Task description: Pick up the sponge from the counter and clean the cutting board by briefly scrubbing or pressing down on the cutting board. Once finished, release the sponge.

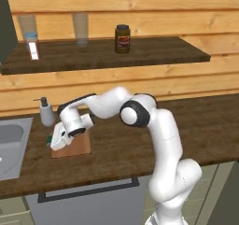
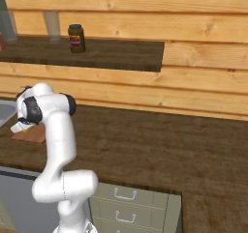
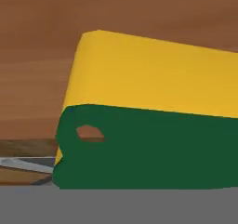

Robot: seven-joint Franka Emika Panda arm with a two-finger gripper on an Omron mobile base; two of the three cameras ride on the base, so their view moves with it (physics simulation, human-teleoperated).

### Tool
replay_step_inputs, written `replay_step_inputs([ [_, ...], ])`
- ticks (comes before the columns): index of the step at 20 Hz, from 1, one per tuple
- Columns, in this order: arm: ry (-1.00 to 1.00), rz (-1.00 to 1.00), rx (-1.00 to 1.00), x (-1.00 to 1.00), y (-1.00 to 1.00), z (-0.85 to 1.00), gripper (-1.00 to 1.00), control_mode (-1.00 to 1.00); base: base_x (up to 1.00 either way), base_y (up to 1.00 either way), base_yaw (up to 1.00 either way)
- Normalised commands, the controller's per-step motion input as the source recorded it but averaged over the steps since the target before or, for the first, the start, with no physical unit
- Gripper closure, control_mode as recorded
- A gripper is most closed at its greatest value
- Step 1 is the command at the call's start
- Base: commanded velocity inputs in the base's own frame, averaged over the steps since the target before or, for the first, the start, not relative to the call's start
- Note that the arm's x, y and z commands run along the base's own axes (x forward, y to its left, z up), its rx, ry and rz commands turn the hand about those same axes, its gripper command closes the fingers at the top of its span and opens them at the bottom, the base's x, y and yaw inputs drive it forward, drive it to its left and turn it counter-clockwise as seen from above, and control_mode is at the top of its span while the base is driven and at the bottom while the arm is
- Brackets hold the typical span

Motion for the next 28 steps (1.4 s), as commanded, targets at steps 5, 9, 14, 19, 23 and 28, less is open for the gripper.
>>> replay_step_inputs([
  [5,0.00,0.00,0.25,-0.58,-0.67,0.01,-1.00,-1.00,0.00,0.00,0.00],
  [9,0.00,-0.02,0.29,-0.64,-0.67,0.29,-1.00,-1.00,0.00,0.00,0.00],
  [14,-0.12,-0.04,0.30,-0.73,-0.46,0.84,-1.00,-1.00,0.00,0.00,0.00],
  [19,-0.37,0.00,0.19,-0.68,-0.36,1.00,-1.00,-1.00,0.00,0.00,0.00],
  [23,-0.37,0.02,0.12,-0.61,-0.07,1.00,-1.00,-1.00,0.00,0.00,0.00],
  [28,-0.27,0.07,0.15,-0.56,-0.43,1.00,-1.00,-1.00,0.00,0.00,0.00],
])
